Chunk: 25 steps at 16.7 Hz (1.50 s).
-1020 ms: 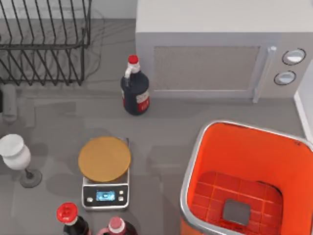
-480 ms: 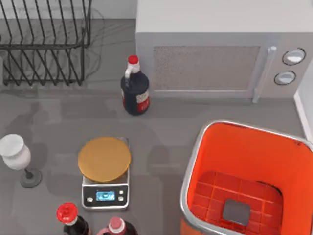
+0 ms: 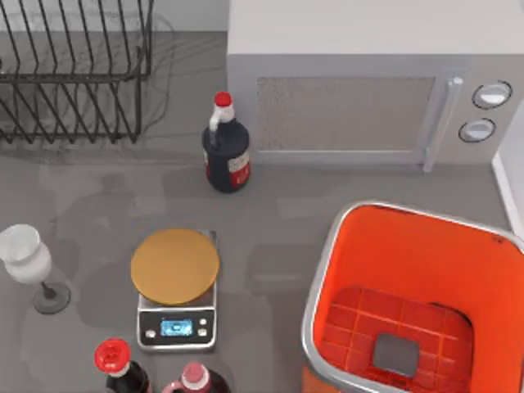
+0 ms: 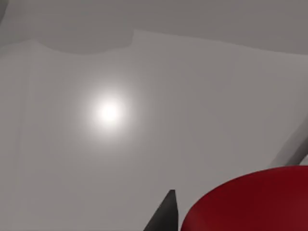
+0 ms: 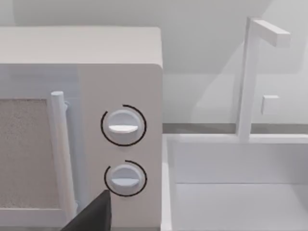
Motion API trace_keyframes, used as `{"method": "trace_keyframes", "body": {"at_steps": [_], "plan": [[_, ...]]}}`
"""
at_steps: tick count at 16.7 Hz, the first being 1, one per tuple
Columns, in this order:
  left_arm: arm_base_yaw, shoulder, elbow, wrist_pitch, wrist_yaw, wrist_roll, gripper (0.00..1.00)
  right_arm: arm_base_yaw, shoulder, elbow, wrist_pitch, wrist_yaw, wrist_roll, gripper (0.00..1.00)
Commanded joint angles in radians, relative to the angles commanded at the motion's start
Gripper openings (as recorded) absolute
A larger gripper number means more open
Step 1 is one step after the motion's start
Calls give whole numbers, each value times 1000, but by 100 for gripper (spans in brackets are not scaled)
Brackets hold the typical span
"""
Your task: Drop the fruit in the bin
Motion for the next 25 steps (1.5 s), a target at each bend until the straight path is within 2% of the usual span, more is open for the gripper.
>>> {"method": "trace_keyframes", "body": {"at_steps": [5, 7, 10, 13, 21, 25], "plan": [[-19, 14, 17, -5, -1, 33, 0, 0, 0, 0, 0, 0, 0, 100], [-73, 37, 58, -23, -3, 106, 0, 0, 0, 0, 0, 0, 0, 100], [-205, 91, 151, -67, -7, 295, 0, 0, 0, 0, 0, 0, 0, 100], [-382, 164, 263, -126, -10, 577, 0, 0, 0, 0, 0, 0, 0, 100], [-946, 367, 567, -281, -2, 1551, 0, 0, 0, 0, 0, 0, 0, 100], [-1188, 427, 689, -323, -7, 1898, 0, 0, 0, 0, 0, 0, 0, 100]]}}
